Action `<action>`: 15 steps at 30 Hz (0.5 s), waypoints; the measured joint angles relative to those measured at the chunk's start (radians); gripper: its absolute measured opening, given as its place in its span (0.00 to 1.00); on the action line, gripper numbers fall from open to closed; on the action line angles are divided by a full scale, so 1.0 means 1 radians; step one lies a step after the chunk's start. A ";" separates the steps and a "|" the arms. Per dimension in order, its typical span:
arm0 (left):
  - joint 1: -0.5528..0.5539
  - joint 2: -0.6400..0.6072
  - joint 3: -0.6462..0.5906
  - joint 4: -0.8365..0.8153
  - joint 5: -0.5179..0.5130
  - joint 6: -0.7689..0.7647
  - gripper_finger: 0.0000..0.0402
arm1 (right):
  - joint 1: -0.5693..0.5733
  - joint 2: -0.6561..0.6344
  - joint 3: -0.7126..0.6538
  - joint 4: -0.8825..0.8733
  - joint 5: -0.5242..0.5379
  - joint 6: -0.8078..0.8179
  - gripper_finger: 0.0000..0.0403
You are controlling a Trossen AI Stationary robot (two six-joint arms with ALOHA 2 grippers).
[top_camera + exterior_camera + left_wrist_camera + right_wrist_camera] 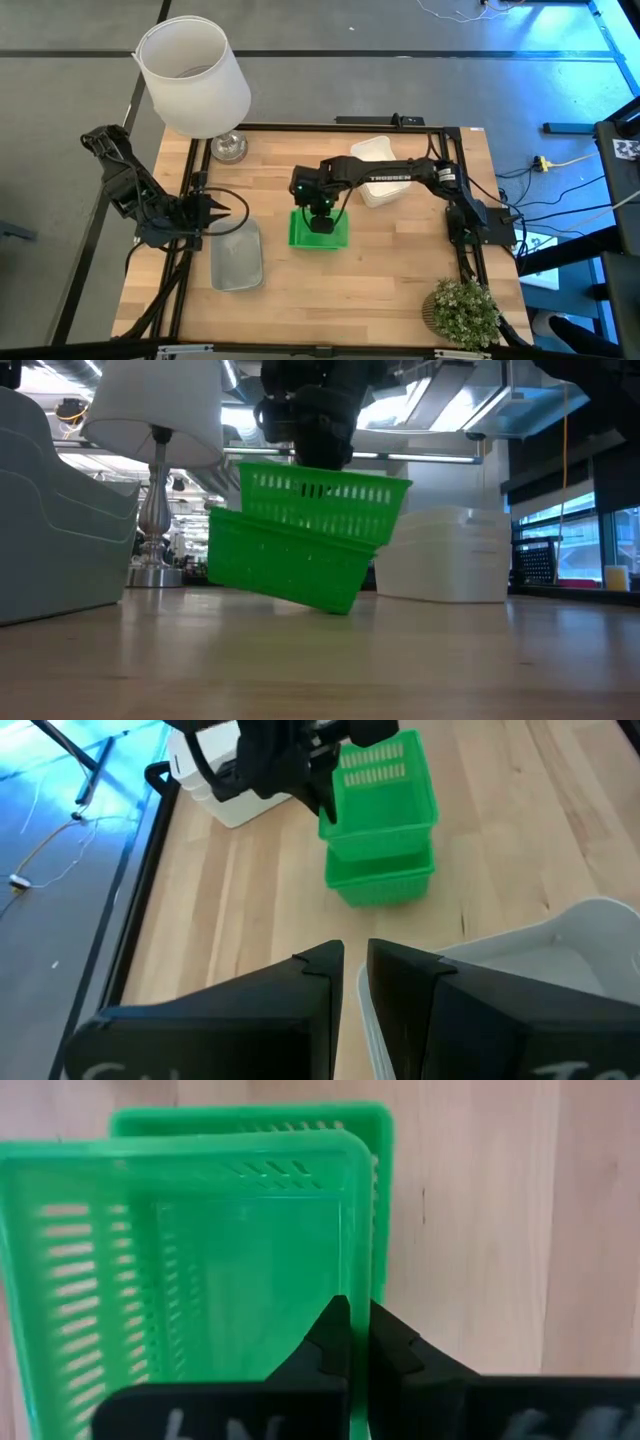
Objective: Stack baskets by color
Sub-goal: Stack the bottom green bin on top of the top green bin
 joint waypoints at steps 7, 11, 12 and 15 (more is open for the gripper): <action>0.000 0.000 0.000 0.000 -0.002 0.000 0.10 | 0.000 0.000 0.054 -0.008 0.004 0.001 0.00; 0.000 0.000 0.000 0.000 -0.002 0.001 0.10 | 0.000 0.000 0.098 -0.005 0.004 0.002 0.00; 0.000 0.000 0.000 0.000 -0.002 0.001 0.10 | 0.000 0.000 0.102 0.002 0.004 0.002 0.00; 0.000 0.000 0.000 0.000 -0.002 0.001 0.10 | 0.000 0.000 0.104 0.035 0.003 -0.001 0.00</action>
